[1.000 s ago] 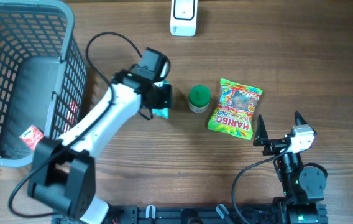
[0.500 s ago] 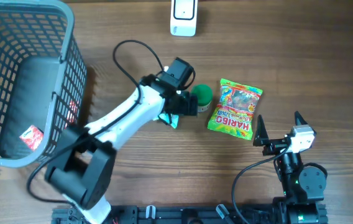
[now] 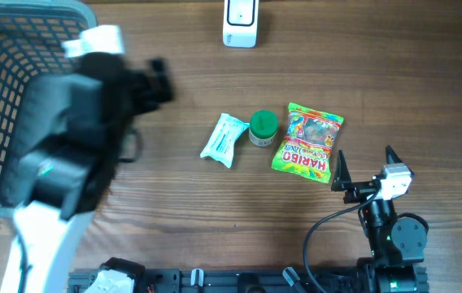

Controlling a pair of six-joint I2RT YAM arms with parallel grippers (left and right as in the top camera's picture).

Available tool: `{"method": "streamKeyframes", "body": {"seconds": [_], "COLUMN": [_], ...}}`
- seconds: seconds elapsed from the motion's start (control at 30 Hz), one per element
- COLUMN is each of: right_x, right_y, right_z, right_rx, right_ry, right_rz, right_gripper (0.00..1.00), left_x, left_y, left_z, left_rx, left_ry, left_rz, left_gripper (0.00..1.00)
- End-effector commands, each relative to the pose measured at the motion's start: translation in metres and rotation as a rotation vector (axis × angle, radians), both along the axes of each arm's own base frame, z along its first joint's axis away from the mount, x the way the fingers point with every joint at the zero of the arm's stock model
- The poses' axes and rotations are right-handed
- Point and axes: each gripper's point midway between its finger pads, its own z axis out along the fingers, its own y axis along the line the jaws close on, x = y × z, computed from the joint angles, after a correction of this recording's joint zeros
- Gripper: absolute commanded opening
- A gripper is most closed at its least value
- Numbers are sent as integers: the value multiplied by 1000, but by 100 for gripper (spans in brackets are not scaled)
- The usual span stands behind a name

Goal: Scan the item barcode
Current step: 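Carry the wipes pack out and place it left of the jar, then reach into the basket and grasp the white Kleenex tissue pack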

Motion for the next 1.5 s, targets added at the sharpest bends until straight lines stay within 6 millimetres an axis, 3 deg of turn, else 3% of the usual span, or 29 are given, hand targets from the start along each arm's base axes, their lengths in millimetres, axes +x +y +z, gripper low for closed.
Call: {"method": "streamKeyframes", "body": {"seconds": [0.0,0.1,0.23,0.3,0.47,0.6,0.77,0.9,1.0,1.23,1.37,1.47], "right_x": [0,0,0,0,0,0,0,0,0,0,0,0], "right_y": [-3,-3,-3,-3,-3,-3,-3,-3,-3,-3,-3,-3], "right_z": [2,2,2,2,2,2,2,2,2,2,2,2], "right_rx": [-11,-12,-11,-11,-12,-12,-11,-11,-11,-11,-11,-11], "right_ry": [-10,-10,-10,-10,-10,-10,-10,-10,-10,-10,-10,-10], "right_rz": [-15,-15,-16,-15,-16,-15,-16,-15,-16,-16,-16,-16], "right_gripper": [100,100,100,100,100,100,100,100,100,100,100,100], "left_x": [-22,-32,-53,-58,-58,-82,-80,-89,-98,-102,-107,-109], "left_y": [105,154,208,223,234,258,264,271,278,274,266,263], "left_z": [33,19,-24,-45,-108,-172,-238,-270,-280,-299,-314,-321], "left_rx": [-39,-138,-272,-293,-302,-275,-287,-242,-194,-202,-226,-237], "left_ry": [-107,-64,78,154,414,693,923,1051,1102,1115,1131,1133], "left_rz": [324,421,605,661,687,906,936,967,1034,1027,1015,1010], "left_gripper": [100,100,100,100,100,100,98,93,93,88,80,64]}}
